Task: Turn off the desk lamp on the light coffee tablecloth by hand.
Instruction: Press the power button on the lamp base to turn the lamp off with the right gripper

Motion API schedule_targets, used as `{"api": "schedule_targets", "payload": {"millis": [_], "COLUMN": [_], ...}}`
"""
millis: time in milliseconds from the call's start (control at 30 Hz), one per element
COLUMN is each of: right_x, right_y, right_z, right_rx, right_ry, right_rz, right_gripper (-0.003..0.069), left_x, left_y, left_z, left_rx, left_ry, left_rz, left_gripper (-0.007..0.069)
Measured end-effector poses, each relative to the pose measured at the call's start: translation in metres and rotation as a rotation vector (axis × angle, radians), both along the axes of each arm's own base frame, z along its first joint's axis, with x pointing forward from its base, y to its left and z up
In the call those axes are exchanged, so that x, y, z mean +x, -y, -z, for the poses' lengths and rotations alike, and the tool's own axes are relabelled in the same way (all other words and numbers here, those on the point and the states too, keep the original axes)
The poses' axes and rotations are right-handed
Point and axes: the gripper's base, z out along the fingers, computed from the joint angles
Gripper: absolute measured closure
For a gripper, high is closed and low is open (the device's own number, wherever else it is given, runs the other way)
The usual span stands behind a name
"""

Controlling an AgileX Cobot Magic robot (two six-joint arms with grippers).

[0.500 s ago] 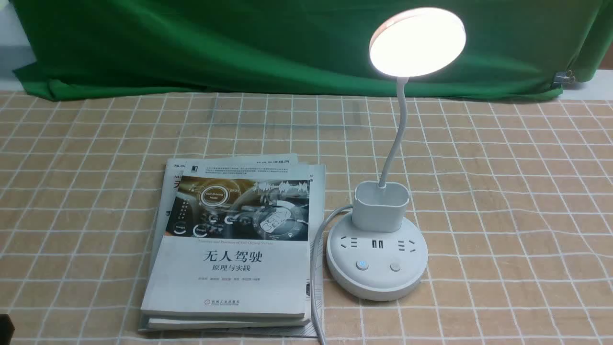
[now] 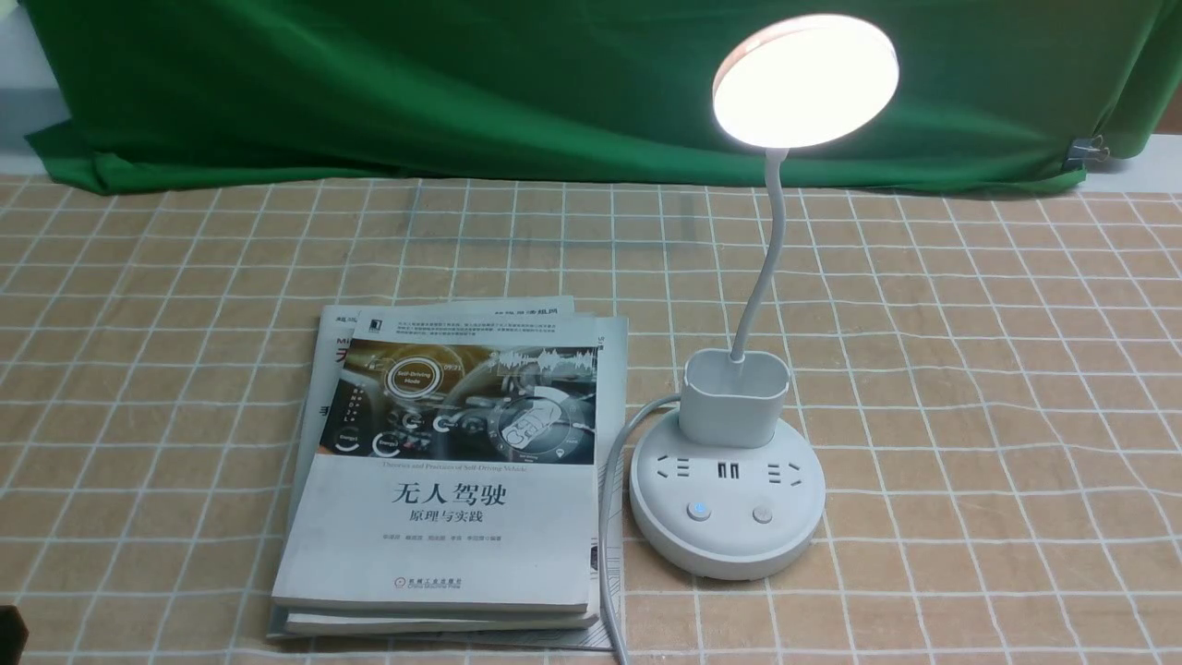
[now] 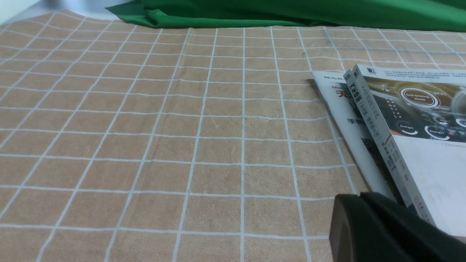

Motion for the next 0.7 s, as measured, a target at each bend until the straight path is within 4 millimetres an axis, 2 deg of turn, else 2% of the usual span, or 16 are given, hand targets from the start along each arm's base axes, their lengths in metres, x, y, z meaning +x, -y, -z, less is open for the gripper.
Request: {"api": "schedule_targets", "payload": {"millis": [700], "right_x": [0.0002], "right_y": [0.0000], "right_z": [-0.0011], "right_rx": [0.006], "right_ry": [0.011], "right_rz": [0.001], "right_gripper": [0.0420], "left_x": [0.0000], "left_y": [0.0000], "left_z": [0.0000], "left_rx": [0.000], "left_ry": [0.000], "left_rz": [0.000], "left_gripper": [0.0620]}}
